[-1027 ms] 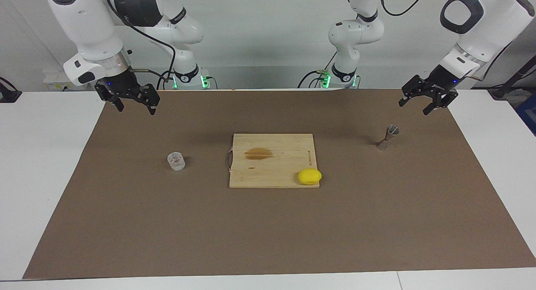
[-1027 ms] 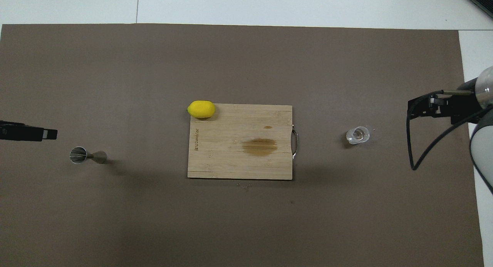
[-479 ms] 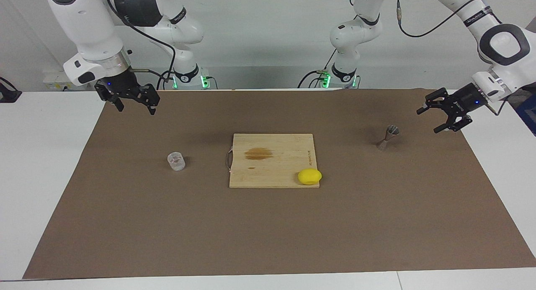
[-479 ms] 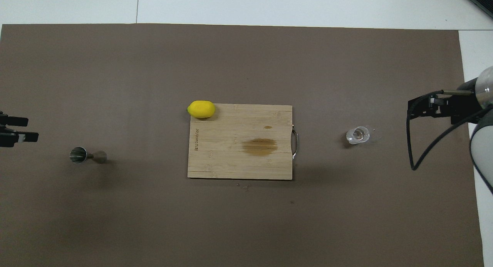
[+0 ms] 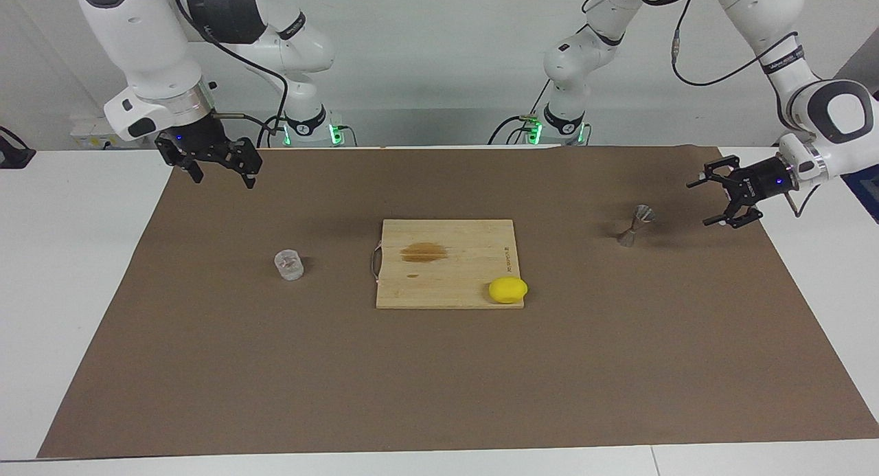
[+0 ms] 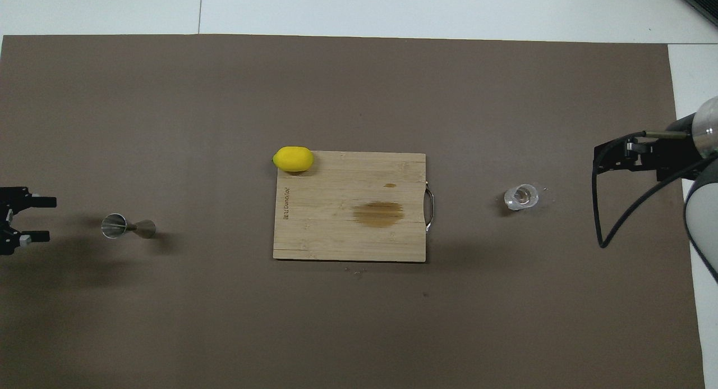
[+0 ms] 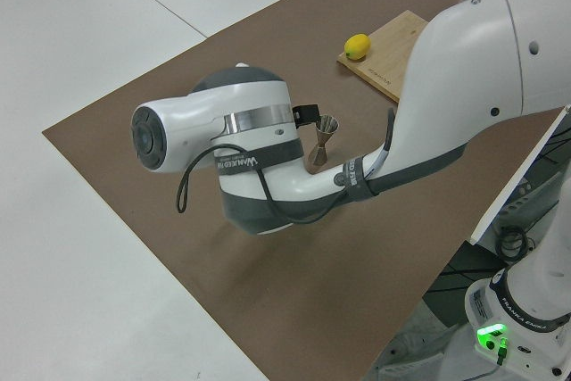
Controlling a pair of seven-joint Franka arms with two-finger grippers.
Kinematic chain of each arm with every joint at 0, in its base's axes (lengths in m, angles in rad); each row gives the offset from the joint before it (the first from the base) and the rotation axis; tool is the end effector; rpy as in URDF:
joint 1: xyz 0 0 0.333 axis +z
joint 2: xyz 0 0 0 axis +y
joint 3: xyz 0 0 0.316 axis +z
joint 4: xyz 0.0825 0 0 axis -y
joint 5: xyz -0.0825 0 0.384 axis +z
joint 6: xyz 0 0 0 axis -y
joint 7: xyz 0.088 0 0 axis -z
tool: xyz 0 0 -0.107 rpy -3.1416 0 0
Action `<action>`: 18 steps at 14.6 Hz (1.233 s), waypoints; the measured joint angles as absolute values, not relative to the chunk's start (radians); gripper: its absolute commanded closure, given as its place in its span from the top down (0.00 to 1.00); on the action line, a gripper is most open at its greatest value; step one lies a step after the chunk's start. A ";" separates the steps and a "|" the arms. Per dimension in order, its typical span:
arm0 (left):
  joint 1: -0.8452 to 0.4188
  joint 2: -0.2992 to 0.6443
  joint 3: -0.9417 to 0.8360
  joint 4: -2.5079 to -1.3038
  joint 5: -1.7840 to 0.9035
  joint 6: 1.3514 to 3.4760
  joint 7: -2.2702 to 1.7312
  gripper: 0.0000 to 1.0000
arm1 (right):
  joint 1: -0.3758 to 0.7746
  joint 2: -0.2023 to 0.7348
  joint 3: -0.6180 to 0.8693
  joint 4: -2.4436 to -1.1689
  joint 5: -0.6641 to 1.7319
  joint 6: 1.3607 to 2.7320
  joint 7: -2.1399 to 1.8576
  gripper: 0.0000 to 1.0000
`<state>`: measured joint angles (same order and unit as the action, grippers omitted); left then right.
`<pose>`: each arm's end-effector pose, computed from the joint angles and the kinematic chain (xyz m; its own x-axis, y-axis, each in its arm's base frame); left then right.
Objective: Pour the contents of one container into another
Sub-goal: 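Move the left gripper down toward the small metal cup, then close the left gripper around the small metal cup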
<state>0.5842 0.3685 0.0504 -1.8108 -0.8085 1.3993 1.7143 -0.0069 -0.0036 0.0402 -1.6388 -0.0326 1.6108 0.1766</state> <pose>0.5049 0.2610 0.3375 0.6447 -0.3687 0.6696 -0.7643 -0.2979 0.5719 0.5550 0.0152 0.5978 0.9898 -0.1414 -0.0183 -0.1407 -0.9894 0.0365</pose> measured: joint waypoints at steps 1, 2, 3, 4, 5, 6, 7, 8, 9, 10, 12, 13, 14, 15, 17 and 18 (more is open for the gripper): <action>0.599 0.395 0.050 -1.817 -0.837 1.369 1.763 1.00 | -0.007 -0.004 0.040 -1.639 -0.033 1.611 0.177 1.00; 0.611 0.423 0.049 -1.823 -0.859 1.351 1.812 1.00 | -0.007 -0.004 0.040 -1.639 -0.033 1.611 0.177 1.00; 0.621 0.448 0.047 -1.828 -0.875 1.338 1.872 1.00 | -0.007 -0.004 0.040 -1.639 -0.033 1.611 0.177 1.00; 0.626 0.470 0.045 -1.836 -0.893 1.323 1.944 1.00 | -0.007 -0.004 0.040 -1.639 -0.033 1.611 0.177 1.00; 0.626 0.487 0.041 -1.847 -0.921 1.296 2.014 1.00 | -0.007 -0.004 0.040 -1.639 -0.033 1.611 0.177 1.00; 0.626 0.496 0.035 -1.857 -0.945 1.267 2.056 1.00 | -0.007 -0.004 0.040 -1.639 -0.033 1.611 0.177 1.00; 0.624 0.498 0.027 -1.860 -0.959 1.244 2.083 1.00 | -0.007 -0.004 0.040 -1.639 -0.033 1.611 0.177 1.00; 0.622 0.498 0.019 -1.861 -0.967 1.229 2.117 1.00 | -0.007 -0.004 0.040 -1.639 -0.033 1.611 0.177 1.00; 0.618 0.498 0.014 -1.862 -0.970 1.220 2.171 1.00 | -0.007 -0.004 0.040 -1.639 -0.033 1.611 0.177 1.00; 0.613 0.498 0.012 -1.867 -0.970 1.218 2.232 1.00 | -0.007 -0.004 0.040 -1.639 -0.033 1.611 0.177 1.00; 0.608 0.498 0.012 -1.885 -0.971 1.219 2.332 1.00 | -0.007 -0.004 0.040 -1.639 -0.033 1.611 0.177 1.00; 0.608 0.498 0.013 -1.893 -0.971 1.221 2.364 1.00 | -0.007 -0.004 0.040 -1.639 -0.033 1.611 0.177 1.00; 0.608 0.498 0.013 -1.900 -0.971 1.223 2.382 1.00 | -0.007 -0.004 0.040 -1.639 -0.033 1.611 0.177 1.00; 0.607 0.497 0.013 -1.908 -0.972 1.224 2.391 1.00 | -0.007 -0.004 0.040 -1.639 -0.033 1.611 0.177 1.00; 0.600 0.495 0.012 -1.932 -0.998 1.229 2.406 1.00 | -0.007 -0.004 0.040 -1.639 -0.033 1.611 0.177 1.00; 0.593 0.494 0.012 -1.943 -1.010 1.233 2.418 1.00 | -0.007 -0.004 0.040 -1.639 -0.033 1.611 0.177 1.00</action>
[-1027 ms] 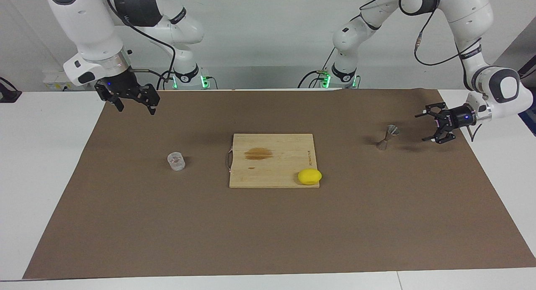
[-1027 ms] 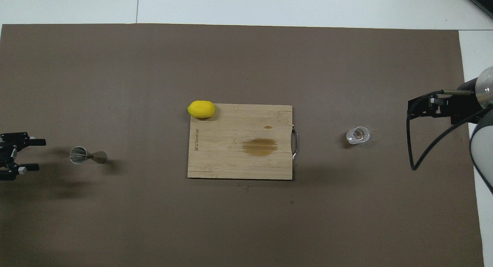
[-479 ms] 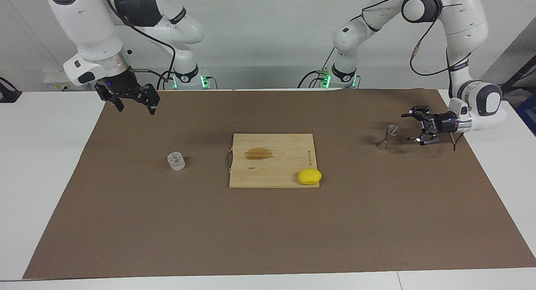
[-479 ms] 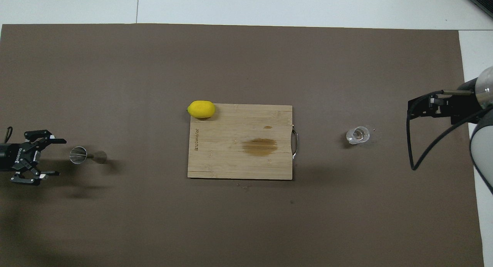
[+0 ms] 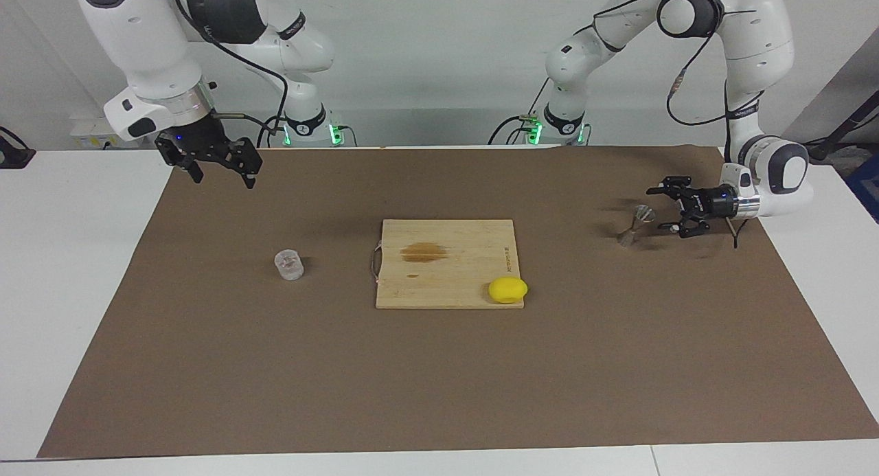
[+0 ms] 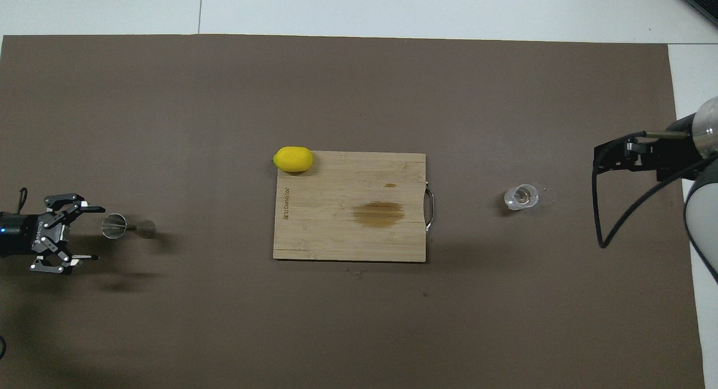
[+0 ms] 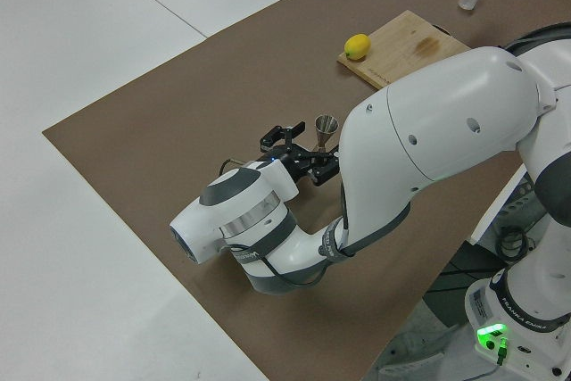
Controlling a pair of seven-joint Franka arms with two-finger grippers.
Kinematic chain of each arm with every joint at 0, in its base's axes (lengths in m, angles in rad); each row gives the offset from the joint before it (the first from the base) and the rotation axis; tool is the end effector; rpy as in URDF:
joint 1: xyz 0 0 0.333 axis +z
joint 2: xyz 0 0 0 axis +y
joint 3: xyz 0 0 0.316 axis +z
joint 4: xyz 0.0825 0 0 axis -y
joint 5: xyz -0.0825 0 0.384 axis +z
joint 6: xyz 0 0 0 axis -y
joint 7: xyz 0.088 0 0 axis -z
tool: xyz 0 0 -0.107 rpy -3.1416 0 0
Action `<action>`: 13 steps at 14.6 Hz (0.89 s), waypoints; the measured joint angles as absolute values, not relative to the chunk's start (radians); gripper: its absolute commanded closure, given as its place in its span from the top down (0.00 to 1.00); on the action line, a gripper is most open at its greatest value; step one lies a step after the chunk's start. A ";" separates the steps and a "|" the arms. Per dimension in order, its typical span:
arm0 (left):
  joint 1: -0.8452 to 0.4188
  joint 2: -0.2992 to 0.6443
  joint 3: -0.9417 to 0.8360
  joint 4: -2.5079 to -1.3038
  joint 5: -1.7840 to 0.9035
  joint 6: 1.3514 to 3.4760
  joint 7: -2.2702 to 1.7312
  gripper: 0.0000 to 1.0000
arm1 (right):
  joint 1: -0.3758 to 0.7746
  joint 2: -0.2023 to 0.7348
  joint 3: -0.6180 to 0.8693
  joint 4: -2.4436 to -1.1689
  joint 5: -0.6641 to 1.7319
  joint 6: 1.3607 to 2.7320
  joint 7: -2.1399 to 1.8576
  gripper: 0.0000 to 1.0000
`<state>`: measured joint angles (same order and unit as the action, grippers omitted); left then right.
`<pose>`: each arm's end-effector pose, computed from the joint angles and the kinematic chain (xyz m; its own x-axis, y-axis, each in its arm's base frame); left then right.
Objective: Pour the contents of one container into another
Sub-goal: 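Close the left gripper around the small metal cup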
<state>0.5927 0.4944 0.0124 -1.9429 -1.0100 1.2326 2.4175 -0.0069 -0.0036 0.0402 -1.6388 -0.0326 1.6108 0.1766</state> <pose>0.4839 0.2003 0.2511 0.1420 -0.0815 0.9865 -0.9891 0.0270 0.1446 0.5550 0.0152 0.5978 0.9898 -0.1414 -0.0183 -0.1407 -0.9894 0.0365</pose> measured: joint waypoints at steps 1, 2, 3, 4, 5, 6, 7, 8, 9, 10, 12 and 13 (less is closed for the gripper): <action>0.583 0.494 0.013 -1.951 -1.018 1.236 2.428 1.00 | -0.007 -0.004 0.040 -1.639 -0.033 1.611 0.177 1.00; 0.573 0.493 0.012 -1.958 -1.027 1.239 2.436 1.00 | -0.007 -0.004 0.040 -1.639 -0.033 1.611 0.177 1.00; 0.563 0.493 0.012 -1.961 -1.037 1.241 2.440 0.99 | -0.007 -0.004 0.040 -1.639 -0.033 1.611 0.177 1.00; 0.555 0.492 0.012 -1.963 -1.043 1.242 2.442 0.99 | -0.007 -0.004 0.040 -1.639 -0.033 1.611 0.177 1.00; 0.549 0.491 0.012 -1.965 -1.046 1.243 2.443 0.99 | -0.007 -0.004 0.040 -1.639 -0.033 1.611 0.177 1.00; 0.544 0.490 0.013 -1.967 -1.046 1.243 2.445 0.98 | -0.007 -0.004 0.040 -1.639 -0.033 1.611 0.177 1.00; 0.542 0.487 0.013 -1.968 -1.046 1.244 2.447 0.97 | -0.007 -0.004 0.040 -1.639 -0.033 1.611 0.177 1.00; 0.541 0.485 0.013 -1.968 -1.046 1.244 2.449 0.95 | -0.007 -0.004 0.040 -1.639 -0.033 1.611 0.177 1.00; 0.541 0.484 0.014 -1.969 -1.046 1.244 2.450 0.89 | -0.007 -0.004 0.040 -1.639 -0.033 1.611 0.177 1.00; 0.541 0.484 0.015 -1.969 -1.046 1.245 2.454 0.84 | -0.007 -0.004 0.040 -1.639 -0.033 1.611 0.177 1.00; 0.541 0.482 0.017 -1.969 -1.046 1.250 2.477 0.81 | -0.007 -0.004 0.040 -1.639 -0.033 1.611 0.177 1.00; 0.541 0.482 0.018 -1.969 -1.046 1.257 2.487 0.78 | -0.007 -0.004 0.040 -1.639 -0.033 1.611 0.177 1.00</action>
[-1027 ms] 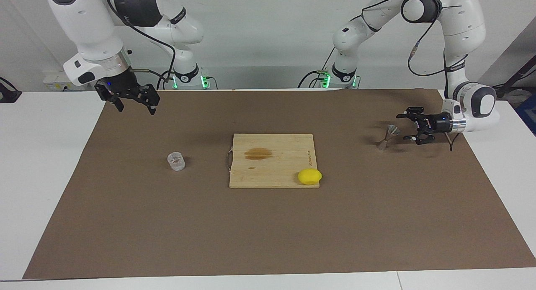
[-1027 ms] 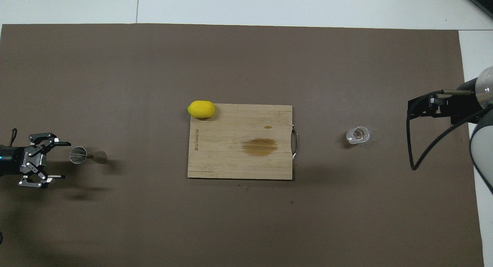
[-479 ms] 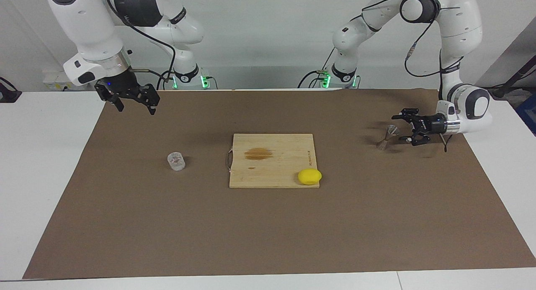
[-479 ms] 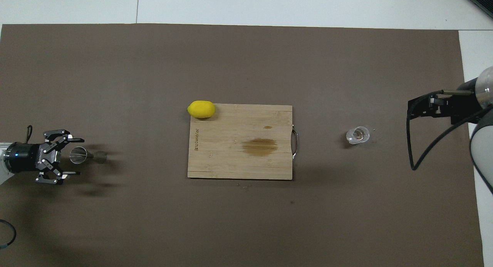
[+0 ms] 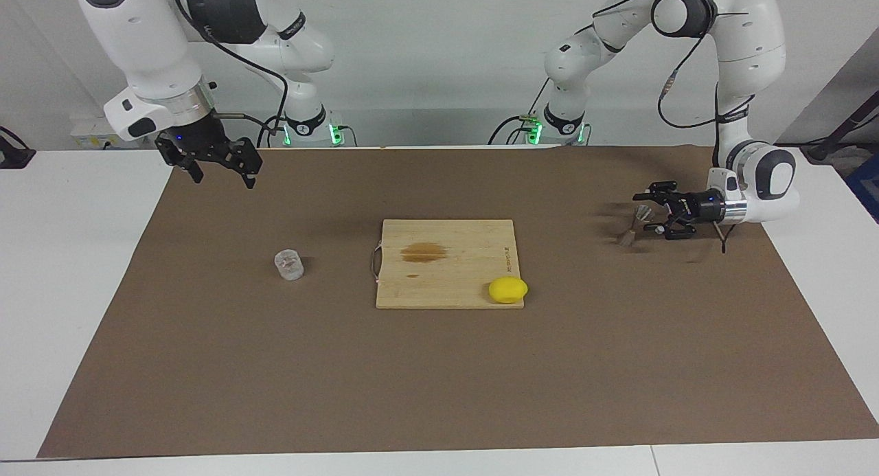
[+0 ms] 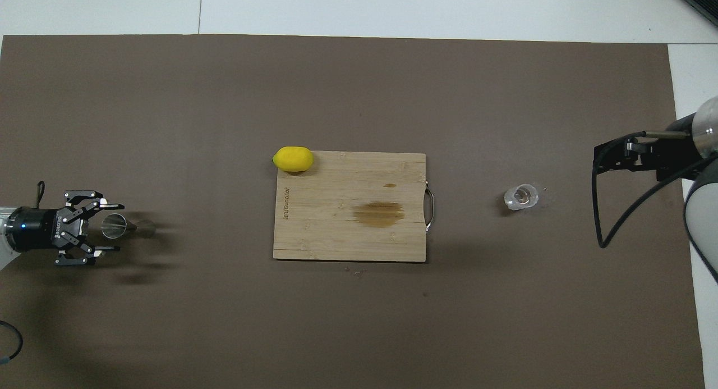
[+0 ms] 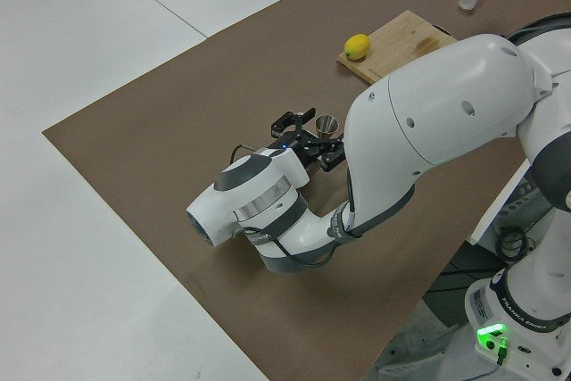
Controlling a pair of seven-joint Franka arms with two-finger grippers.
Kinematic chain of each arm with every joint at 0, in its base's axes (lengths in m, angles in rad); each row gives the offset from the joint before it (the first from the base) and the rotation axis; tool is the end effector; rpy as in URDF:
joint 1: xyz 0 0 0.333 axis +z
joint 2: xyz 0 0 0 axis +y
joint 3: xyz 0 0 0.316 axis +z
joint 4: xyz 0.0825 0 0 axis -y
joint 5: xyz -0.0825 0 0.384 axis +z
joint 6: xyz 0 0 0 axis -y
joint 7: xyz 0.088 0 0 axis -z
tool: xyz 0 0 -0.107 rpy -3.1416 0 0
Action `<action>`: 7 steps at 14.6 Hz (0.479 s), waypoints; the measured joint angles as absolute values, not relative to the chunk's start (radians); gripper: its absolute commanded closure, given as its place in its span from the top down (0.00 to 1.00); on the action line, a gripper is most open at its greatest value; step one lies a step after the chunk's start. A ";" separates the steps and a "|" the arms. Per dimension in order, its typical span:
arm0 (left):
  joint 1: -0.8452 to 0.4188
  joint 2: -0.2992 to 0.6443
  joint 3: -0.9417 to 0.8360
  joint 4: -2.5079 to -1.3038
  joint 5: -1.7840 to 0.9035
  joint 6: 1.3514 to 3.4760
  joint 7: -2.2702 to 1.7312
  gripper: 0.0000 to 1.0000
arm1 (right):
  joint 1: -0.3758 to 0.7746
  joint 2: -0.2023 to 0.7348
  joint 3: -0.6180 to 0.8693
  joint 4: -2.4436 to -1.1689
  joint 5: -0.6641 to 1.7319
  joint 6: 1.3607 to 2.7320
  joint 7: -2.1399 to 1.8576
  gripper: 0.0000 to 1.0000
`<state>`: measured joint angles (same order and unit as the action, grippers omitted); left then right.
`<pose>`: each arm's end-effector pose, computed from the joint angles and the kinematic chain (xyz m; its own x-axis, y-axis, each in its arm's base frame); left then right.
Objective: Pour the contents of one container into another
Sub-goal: 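Close the left gripper around the small metal cup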
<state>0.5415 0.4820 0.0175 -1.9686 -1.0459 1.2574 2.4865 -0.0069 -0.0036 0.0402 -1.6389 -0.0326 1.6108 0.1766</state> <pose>0.4919 0.1757 0.2503 0.0707 -0.0759 0.9946 -0.9965 0.0383 0.0737 0.5550 0.0152 0.5978 0.9898 -0.1414 -0.0184 -0.1407 -0.9894 0.0365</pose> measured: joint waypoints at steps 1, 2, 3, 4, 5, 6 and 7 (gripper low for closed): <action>0.541 0.482 0.018 -1.969 -1.046 1.265 2.492 0.77 | -0.007 -0.004 0.040 -1.639 -0.033 1.611 0.177 1.00; 0.541 0.482 0.018 -1.969 -1.046 1.270 2.495 0.70 | -0.007 -0.004 0.040 -1.639 -0.033 1.611 0.177 1.00; 0.541 0.482 0.018 -1.969 -1.046 1.275 2.500 0.60 | -0.007 -0.004 0.040 -1.639 -0.033 1.611 0.177 1.00; 0.541 0.482 0.018 -1.969 -1.046 1.282 2.514 0.50 | -0.007 -0.004 0.040 -1.639 -0.033 1.611 0.177 1.00; 0.541 0.482 0.018 -1.969 -1.046 1.289 2.530 0.42 | -0.007 -0.004 0.040 -1.639 -0.033 1.611 0.177 1.00; 0.541 0.482 0.018 -1.969 -1.046 1.297 2.542 0.34 | -0.007 -0.004 0.040 -1.639 -0.033 1.611 0.177 1.00; 0.541 0.482 0.018 -1.969 -1.046 1.300 2.550 0.29 | -0.007 -0.004 0.040 -1.639 -0.033 1.611 0.177 1.00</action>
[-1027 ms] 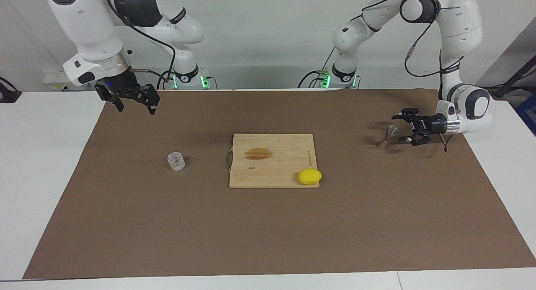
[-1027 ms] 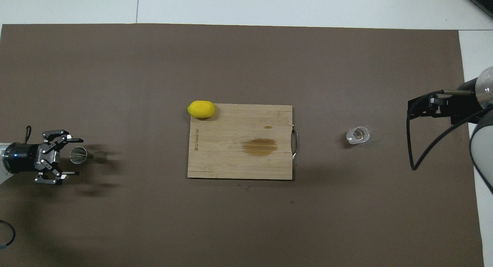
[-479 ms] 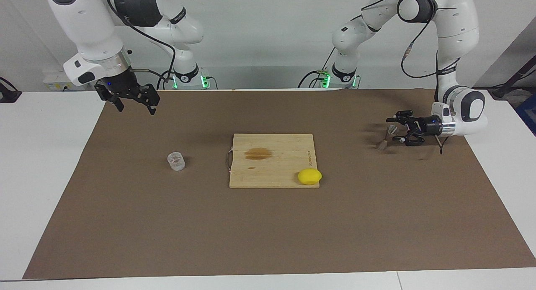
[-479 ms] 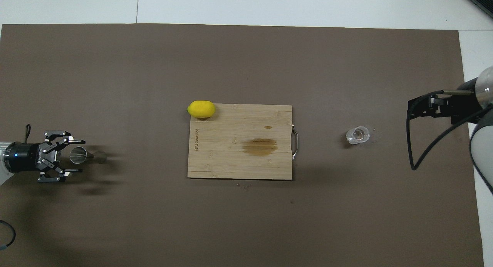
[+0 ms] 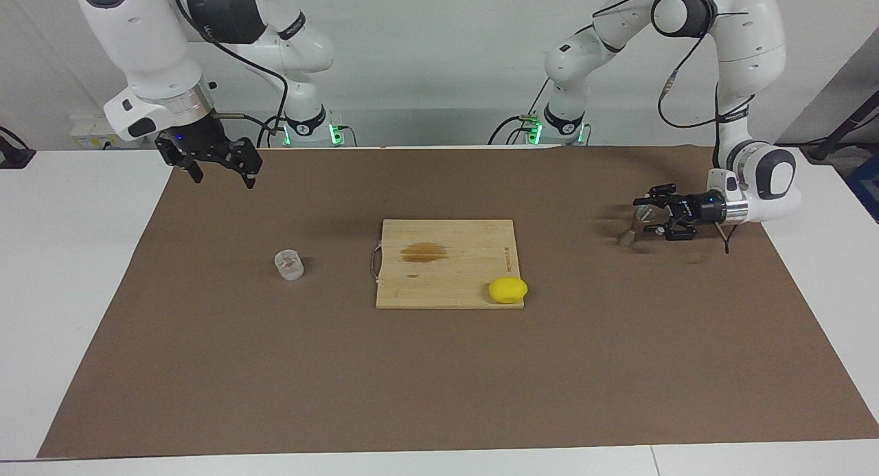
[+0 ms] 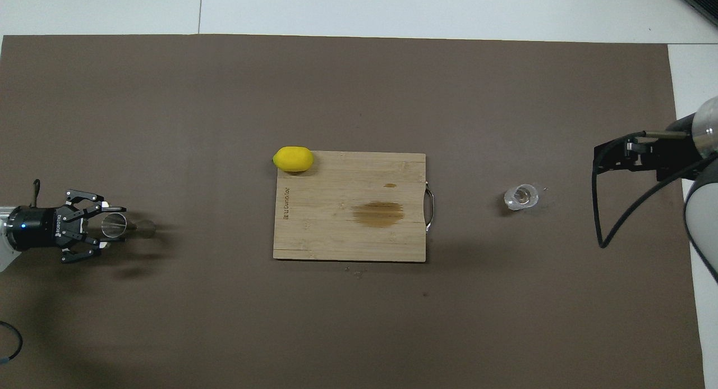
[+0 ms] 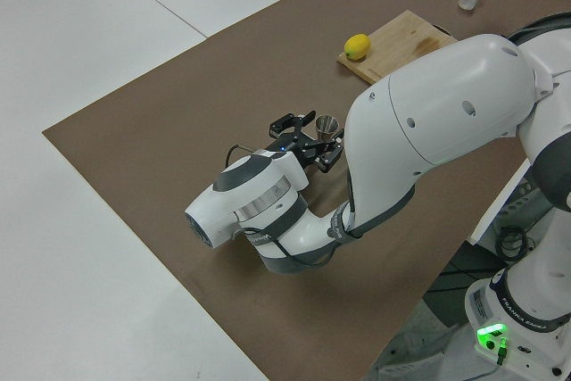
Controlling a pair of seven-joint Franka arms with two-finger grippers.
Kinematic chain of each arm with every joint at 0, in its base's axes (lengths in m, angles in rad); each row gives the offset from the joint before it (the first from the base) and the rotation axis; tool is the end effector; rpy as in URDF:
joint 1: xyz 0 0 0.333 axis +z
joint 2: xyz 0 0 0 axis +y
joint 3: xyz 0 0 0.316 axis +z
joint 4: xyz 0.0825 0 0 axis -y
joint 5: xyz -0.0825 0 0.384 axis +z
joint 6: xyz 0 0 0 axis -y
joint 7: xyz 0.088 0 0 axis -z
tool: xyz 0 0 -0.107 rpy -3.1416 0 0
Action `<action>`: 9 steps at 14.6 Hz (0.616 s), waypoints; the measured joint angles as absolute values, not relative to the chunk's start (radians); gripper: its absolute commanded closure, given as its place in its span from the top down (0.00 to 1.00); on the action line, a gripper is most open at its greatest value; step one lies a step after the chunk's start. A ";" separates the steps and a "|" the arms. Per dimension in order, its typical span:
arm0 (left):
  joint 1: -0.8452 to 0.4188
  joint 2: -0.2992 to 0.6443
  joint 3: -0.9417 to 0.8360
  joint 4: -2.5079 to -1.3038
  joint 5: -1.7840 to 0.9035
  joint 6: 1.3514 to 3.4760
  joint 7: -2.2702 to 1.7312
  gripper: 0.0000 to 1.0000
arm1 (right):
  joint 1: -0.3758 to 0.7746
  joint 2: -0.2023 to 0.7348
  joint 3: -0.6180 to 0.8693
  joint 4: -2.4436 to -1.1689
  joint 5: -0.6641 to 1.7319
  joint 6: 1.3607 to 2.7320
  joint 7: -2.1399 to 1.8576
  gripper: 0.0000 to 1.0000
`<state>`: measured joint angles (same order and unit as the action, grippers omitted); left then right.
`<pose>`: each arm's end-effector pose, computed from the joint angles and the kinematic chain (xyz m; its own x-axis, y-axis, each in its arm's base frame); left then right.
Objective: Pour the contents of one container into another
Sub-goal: 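Close the left gripper around the small metal cup, then carry the metal cup with the left gripper onto the cutting board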
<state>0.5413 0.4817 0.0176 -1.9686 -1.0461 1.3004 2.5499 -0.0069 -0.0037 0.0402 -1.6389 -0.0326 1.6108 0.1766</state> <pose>0.4946 0.1797 0.2470 0.0060 -0.1089 0.9940 -0.9998 0.0191 0.0081 0.5550 0.0152 0.5979 0.9898 -0.1414 -0.0183 -0.1407 -0.9894 0.0365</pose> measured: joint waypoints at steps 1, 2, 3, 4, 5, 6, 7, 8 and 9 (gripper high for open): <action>0.541 0.482 0.018 -1.969 -1.046 1.301 2.553 0.28 | -0.007 -0.004 0.040 -1.639 -0.033 1.611 0.177 1.00; 0.541 0.482 0.018 -1.969 -1.046 1.301 2.554 0.28 | -0.007 -0.004 0.040 -1.639 -0.033 1.611 0.177 1.00; 0.541 0.482 0.018 -1.969 -1.046 1.301 2.554 0.28 | -0.007 -0.004 0.040 -1.639 -0.033 1.611 0.177 1.00; 0.541 0.482 0.017 -1.969 -1.047 1.302 2.554 0.28 | -0.007 -0.004 0.040 -1.639 -0.033 1.611 0.177 1.00; 0.541 0.482 0.016 -1.969 -1.054 1.302 2.554 0.27 | -0.007 -0.004 0.040 -1.639 -0.033 1.611 0.177 1.00; 0.540 0.482 0.015 -1.969 -1.065 1.302 2.554 0.26 | -0.007 -0.004 0.040 -1.639 -0.033 1.611 0.177 1.00; 0.536 0.482 0.014 -1.969 -1.075 1.301 2.553 0.26 | -0.007 -0.004 0.040 -1.639 -0.033 1.611 0.177 1.00; 0.526 0.481 0.013 -1.969 -1.088 1.300 2.553 0.26 | -0.007 -0.004 0.040 -1.639 -0.033 1.611 0.177 1.00; 0.513 0.480 0.012 -1.969 -1.106 1.299 2.552 0.26 | -0.007 -0.004 0.040 -1.639 -0.033 1.611 0.177 1.00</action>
<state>0.5126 0.4798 0.0123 -1.9687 -1.1057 1.2992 2.5521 -0.0069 -0.0037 0.0402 -1.6389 -0.0326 1.6108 0.1766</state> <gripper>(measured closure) 0.498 0.000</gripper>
